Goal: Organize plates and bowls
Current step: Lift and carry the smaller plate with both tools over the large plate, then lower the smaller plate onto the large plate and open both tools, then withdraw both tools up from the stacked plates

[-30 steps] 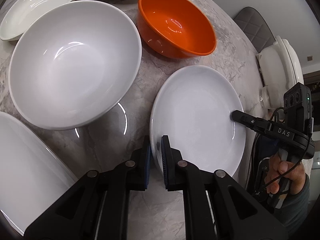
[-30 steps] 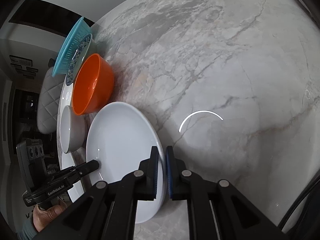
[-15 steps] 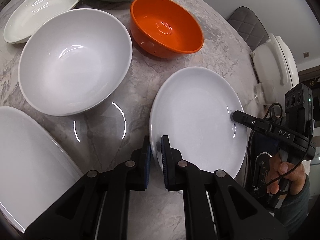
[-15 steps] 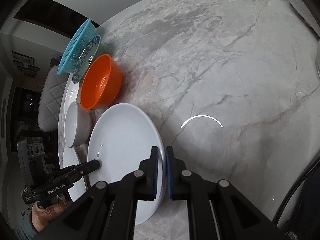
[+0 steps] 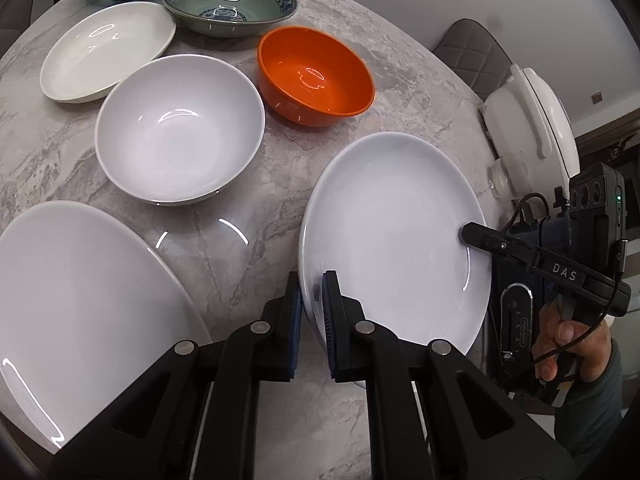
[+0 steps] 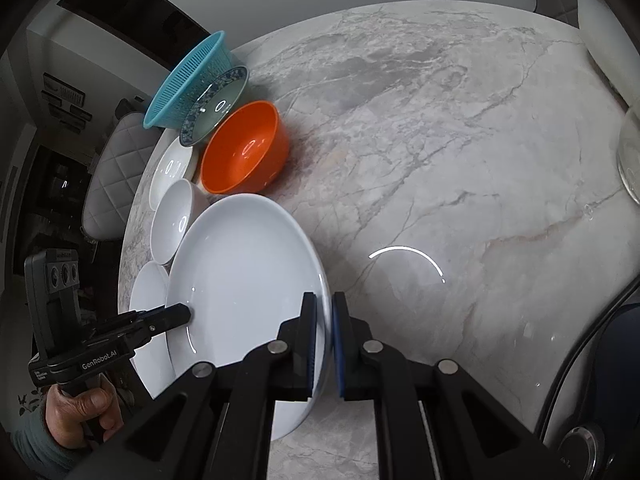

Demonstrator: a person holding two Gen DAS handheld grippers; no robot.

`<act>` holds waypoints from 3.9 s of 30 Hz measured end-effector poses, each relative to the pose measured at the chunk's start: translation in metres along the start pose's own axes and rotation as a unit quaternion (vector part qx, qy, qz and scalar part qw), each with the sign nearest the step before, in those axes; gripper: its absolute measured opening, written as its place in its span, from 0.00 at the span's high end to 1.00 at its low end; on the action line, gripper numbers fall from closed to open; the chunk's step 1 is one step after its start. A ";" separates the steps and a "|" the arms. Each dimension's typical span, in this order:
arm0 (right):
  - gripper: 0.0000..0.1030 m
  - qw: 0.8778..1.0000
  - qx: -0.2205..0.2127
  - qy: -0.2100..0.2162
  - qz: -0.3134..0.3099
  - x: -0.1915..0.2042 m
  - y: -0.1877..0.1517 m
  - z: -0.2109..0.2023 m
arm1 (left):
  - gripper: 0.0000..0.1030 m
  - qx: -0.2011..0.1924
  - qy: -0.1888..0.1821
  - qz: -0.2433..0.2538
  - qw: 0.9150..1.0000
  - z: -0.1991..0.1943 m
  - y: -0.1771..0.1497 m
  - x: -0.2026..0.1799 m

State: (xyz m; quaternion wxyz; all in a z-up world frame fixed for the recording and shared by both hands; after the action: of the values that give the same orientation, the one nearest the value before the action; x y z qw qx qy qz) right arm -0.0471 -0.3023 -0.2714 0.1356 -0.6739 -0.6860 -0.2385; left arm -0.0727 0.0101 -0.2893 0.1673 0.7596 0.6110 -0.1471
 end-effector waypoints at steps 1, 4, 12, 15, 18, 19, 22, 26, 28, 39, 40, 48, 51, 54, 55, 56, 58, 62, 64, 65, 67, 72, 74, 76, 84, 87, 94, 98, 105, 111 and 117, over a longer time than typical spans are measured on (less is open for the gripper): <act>0.91 1.000 0.000 0.000 -0.003 0.004 -0.002 -0.001 | 0.92 -0.003 0.000 -0.001 1.000 -0.006 -0.003 0.002; 0.91 1.000 0.000 0.001 -0.014 0.016 -0.007 -0.002 | 0.92 -0.013 0.002 -0.004 1.000 -0.023 -0.012 0.008; 0.91 0.999 0.010 0.014 -0.049 0.063 -0.023 0.004 | 0.92 -0.035 0.012 -0.026 0.999 -0.074 -0.047 0.044; 0.91 0.997 0.014 0.020 -0.069 0.087 -0.029 0.010 | 0.92 -0.041 0.019 -0.039 0.998 -0.093 -0.062 0.064; 0.91 0.996 0.021 0.028 -0.086 0.112 -0.033 0.017 | 0.92 -0.047 0.025 -0.052 0.997 -0.112 -0.078 0.085; 0.91 0.995 0.024 0.031 -0.092 0.120 -0.035 0.020 | 0.92 -0.049 0.027 -0.057 0.997 -0.119 -0.083 0.092; 0.91 0.993 0.032 0.036 -0.108 0.144 -0.038 0.031 | 0.92 -0.053 0.032 -0.067 0.996 -0.135 -0.097 0.113; 0.91 0.991 0.042 0.039 -0.125 0.171 -0.042 0.047 | 0.92 -0.056 0.038 -0.078 0.995 -0.150 -0.108 0.138; 0.91 0.990 0.046 0.039 -0.129 0.184 -0.044 0.055 | 0.92 -0.057 0.040 -0.081 0.994 -0.155 -0.112 0.149; 0.91 0.988 0.074 0.026 -0.131 0.222 -0.051 0.101 | 0.92 -0.038 0.048 -0.086 0.994 -0.148 -0.115 0.206; 0.91 0.988 0.077 0.021 -0.131 0.223 -0.052 0.106 | 0.92 -0.033 0.049 -0.084 0.995 -0.143 -0.115 0.210; 0.91 0.990 0.089 -0.003 -0.110 0.219 -0.052 0.135 | 0.92 -0.001 0.050 -0.065 0.997 -0.107 -0.107 0.232; 0.91 0.990 0.096 -0.015 -0.099 0.212 -0.053 0.147 | 0.92 0.008 0.054 -0.053 0.997 -0.098 -0.104 0.233; 0.91 0.991 0.101 -0.019 -0.087 0.206 -0.054 0.153 | 0.92 0.014 0.057 -0.046 0.997 -0.091 -0.101 0.234; 0.91 0.991 0.101 -0.019 -0.084 0.206 -0.054 0.155 | 0.92 0.017 0.057 -0.046 0.997 -0.089 -0.100 0.235; 0.91 0.991 0.102 -0.021 -0.083 0.205 -0.054 0.156 | 0.92 0.021 0.057 -0.045 0.997 -0.087 -0.099 0.236; 0.91 0.991 0.105 -0.025 -0.081 0.204 -0.054 0.158 | 0.92 0.025 0.057 -0.045 0.997 -0.084 -0.098 0.237; 0.90 0.991 0.106 -0.032 -0.078 0.203 -0.056 0.158 | 0.92 0.025 0.057 -0.040 0.997 -0.080 -0.093 0.237; 0.90 0.991 0.104 -0.032 -0.076 0.203 -0.056 0.159 | 0.92 0.027 0.058 -0.036 0.997 -0.079 -0.091 0.236; 0.90 0.991 0.102 -0.033 -0.077 0.203 -0.056 0.159 | 0.92 0.027 0.059 -0.035 0.997 -0.079 -0.090 0.235; 0.90 0.991 0.099 -0.040 -0.081 0.206 -0.055 0.159 | 0.91 0.029 0.064 -0.031 0.997 -0.078 -0.089 0.234; 0.89 0.989 0.091 -0.063 -0.098 0.210 -0.056 0.158 | 0.90 0.027 0.073 -0.020 0.997 -0.078 -0.089 0.230; 0.88 0.988 0.088 -0.072 -0.103 0.210 -0.057 0.158 | 0.87 0.025 0.073 -0.016 0.997 -0.077 -0.089 0.227; 0.88 0.987 0.083 -0.081 -0.110 0.212 -0.058 0.158 | 0.80 0.021 0.066 -0.010 0.998 -0.077 -0.089 0.225; 0.88 0.987 0.072 -0.092 -0.109 0.217 -0.059 0.161 | 0.35 -0.002 0.043 0.014 0.999 -0.089 -0.091 0.214; 0.88 0.988 0.067 -0.096 -0.106 0.217 -0.059 0.161 | 0.35 -0.015 0.038 0.013 0.999 -0.098 -0.094 0.217; 0.86 0.976 0.055 -0.151 -0.148 0.225 -0.062 0.162 | 0.33 -0.059 0.016 -0.011 0.998 -0.130 -0.098 0.229; 0.77 0.968 0.053 -0.170 -0.176 0.230 -0.065 0.166 | 0.33 -0.081 0.011 -0.036 0.996 -0.143 -0.104 0.235; 0.36 0.961 0.033 -0.171 -0.217 0.240 -0.067 0.165 | 0.08 -0.122 0.050 -0.077 0.988 -0.167 -0.112 0.242; 0.23 0.969 -0.006 -0.133 -0.210 0.242 -0.063 0.130 | 0.00 -0.145 0.083 -0.091 0.982 -0.188 -0.107 0.237; 0.23 0.992 -0.051 -0.005 -0.116 0.233 -0.022 0.066 | 0.01 -0.120 0.078 -0.076 0.987 -0.207 -0.056 0.238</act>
State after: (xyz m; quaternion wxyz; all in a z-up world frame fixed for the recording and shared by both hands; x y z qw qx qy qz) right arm -0.0724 -0.0678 -0.2122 0.0686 -0.5975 -0.7468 -0.2839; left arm -0.0731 0.3200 -0.2090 0.1974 0.6945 0.6914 -0.0250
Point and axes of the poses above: each gripper's, at about its wrist camera, not at the fingertips, and z roughly the way its jaws point, x to its left, y to its top, the point moved 4 cm from there along z, roughly the way its jaws point, and after that the axes turned 8 degrees about x, right-handed, at the moved point
